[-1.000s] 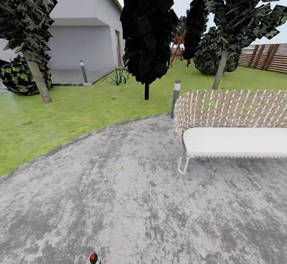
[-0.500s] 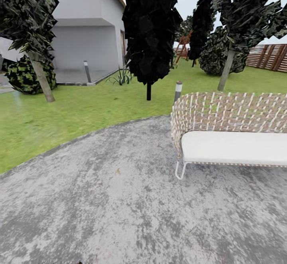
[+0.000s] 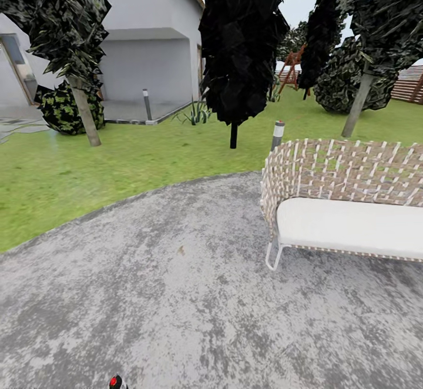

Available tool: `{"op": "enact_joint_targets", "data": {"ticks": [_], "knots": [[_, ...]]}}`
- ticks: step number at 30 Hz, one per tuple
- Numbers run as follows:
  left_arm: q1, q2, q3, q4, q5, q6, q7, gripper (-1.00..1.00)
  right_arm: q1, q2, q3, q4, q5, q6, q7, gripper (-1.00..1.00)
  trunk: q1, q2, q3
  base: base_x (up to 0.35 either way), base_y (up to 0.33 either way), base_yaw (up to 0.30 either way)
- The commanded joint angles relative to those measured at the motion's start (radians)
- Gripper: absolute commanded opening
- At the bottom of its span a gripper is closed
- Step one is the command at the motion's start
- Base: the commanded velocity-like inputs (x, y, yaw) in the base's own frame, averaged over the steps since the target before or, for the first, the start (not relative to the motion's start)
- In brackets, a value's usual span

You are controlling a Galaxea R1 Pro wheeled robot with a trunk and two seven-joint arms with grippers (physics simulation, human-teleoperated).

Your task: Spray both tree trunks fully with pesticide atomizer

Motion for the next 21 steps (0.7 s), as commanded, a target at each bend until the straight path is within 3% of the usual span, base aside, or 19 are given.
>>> {"op": "enact_joint_targets", "data": {"ticks": [1, 7, 12, 13, 16, 19, 21], "knots": [[-0.002, 0.001, 0.004, -0.001, 0.004, -0.002, 0.000, 1.00, -0.001, 0.000, 0.002, 0.002, 0.002, -0.002, 0.000, 1.00, 0.000, 0.000, -0.001, 0.000, -0.003, 0.008], [-0.026, 0.031, 0.049, -0.009, 0.004, 0.009, 0.000, 1.00, -0.002, 0.001, 0.004, 0.002, 0.001, -0.002, -0.002, 1.00, 0.000, 0.000, -0.001, 0.000, -0.001, 0.003], [-0.162, 0.061, 0.055, -0.038, -0.004, 0.030, -0.007, 1.00, -0.049, 0.001, 0.004, -0.073, 0.000, 0.002, -0.003, 1.00, 0.000, 0.000, -0.001, 0.000, 0.000, 0.000], [-0.226, 0.064, 0.054, -0.039, -0.006, 0.074, -0.011, 1.00, -0.101, 0.000, 0.004, -0.108, 0.001, 0.008, -0.002, 1.00, 0.000, 0.000, -0.001, 0.000, 0.000, 0.000], [-0.297, 0.063, 0.053, -0.046, -0.007, 0.181, -0.015, 1.00, -0.207, -0.001, 0.003, -0.133, 0.002, 0.043, -0.003, 1.00, 0.000, 0.000, -0.001, 0.000, 0.000, 0.000], [-0.323, 0.059, 0.051, -0.057, -0.007, 0.243, -0.017, 1.00, -0.300, -0.003, 0.000, -0.140, 0.000, 0.129, -0.002, 1.00, 0.000, 0.000, -0.001, 0.000, 0.000, 0.000], [-0.327, 0.060, 0.050, -0.060, -0.007, 0.258, -0.018, 1.00, -0.326, -0.005, -0.001, -0.145, -0.001, 0.170, 0.001, 1.00, 0.000, 0.000, -0.001, 0.000, 0.000, 0.000]]}}
